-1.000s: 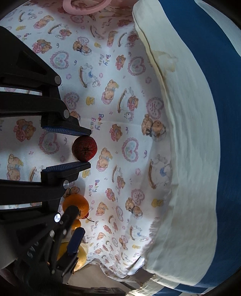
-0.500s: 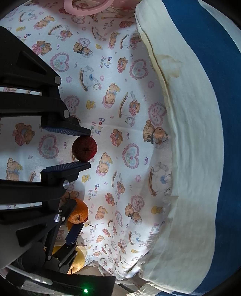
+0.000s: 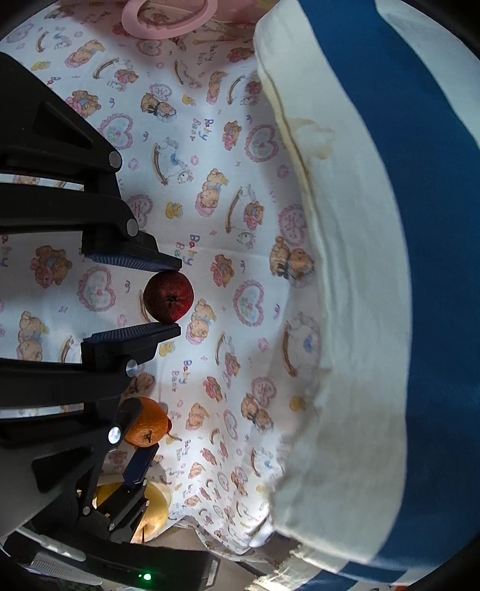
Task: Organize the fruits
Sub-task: 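Grasp the mandarin with the right gripper while the left holds the red fruit, then carry the mandarin and red fruit over the plate with both grippers, then lower both fruits onto the plate and open both grippers, then move both open grippers toward the cherry and small orange fruit on the cloth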
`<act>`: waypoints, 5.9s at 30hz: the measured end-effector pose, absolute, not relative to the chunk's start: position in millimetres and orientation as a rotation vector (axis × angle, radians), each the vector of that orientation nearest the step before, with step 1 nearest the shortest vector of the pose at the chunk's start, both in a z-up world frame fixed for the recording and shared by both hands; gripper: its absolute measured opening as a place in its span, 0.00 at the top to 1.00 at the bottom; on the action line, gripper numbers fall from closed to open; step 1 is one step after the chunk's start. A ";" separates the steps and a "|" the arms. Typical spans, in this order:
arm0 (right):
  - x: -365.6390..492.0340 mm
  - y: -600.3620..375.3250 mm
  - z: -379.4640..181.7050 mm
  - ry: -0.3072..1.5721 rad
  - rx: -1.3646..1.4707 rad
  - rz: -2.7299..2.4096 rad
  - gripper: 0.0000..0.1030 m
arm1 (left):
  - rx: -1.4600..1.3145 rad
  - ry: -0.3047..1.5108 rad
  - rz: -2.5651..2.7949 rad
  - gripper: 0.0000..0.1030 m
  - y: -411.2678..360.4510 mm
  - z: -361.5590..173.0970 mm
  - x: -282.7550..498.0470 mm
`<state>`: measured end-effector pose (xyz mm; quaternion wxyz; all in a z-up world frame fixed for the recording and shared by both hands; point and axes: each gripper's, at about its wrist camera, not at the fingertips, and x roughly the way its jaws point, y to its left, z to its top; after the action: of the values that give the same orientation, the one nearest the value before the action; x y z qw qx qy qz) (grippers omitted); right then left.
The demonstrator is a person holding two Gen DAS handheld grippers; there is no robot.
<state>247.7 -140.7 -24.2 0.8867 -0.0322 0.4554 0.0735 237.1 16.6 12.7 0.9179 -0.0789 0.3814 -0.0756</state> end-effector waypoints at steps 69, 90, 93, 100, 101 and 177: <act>127.9 -324.2 -1.7 0.807 0.129 -0.024 0.50 | 0.113 0.631 -0.444 0.74 -114.3 22.8 152.2; 104.7 -347.1 28.8 0.656 0.221 -0.027 0.42 | 0.119 0.580 -0.496 0.74 -121.8 41.9 132.5; 97.8 -360.4 39.3 0.607 0.288 -0.009 0.42 | 0.111 0.594 -0.552 0.74 -134.0 40.6 127.1; 92.1 -374.3 41.4 0.607 0.361 0.032 0.42 | 0.187 0.654 -0.651 0.74 -181.4 26.9 117.5; 92.1 -375.4 40.9 0.611 0.368 0.036 0.42 | 0.193 0.659 -0.663 0.74 -185.3 25.5 115.1; 82.0 -322.8 64.6 0.507 0.152 -0.008 0.13 | -0.027 0.385 -0.227 0.01 -71.3 42.2 135.7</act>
<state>82.0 -322.8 64.6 0.9652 0.0752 0.2505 -0.0039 135.7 -71.3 42.2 0.9750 -0.0132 0.1911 -0.1126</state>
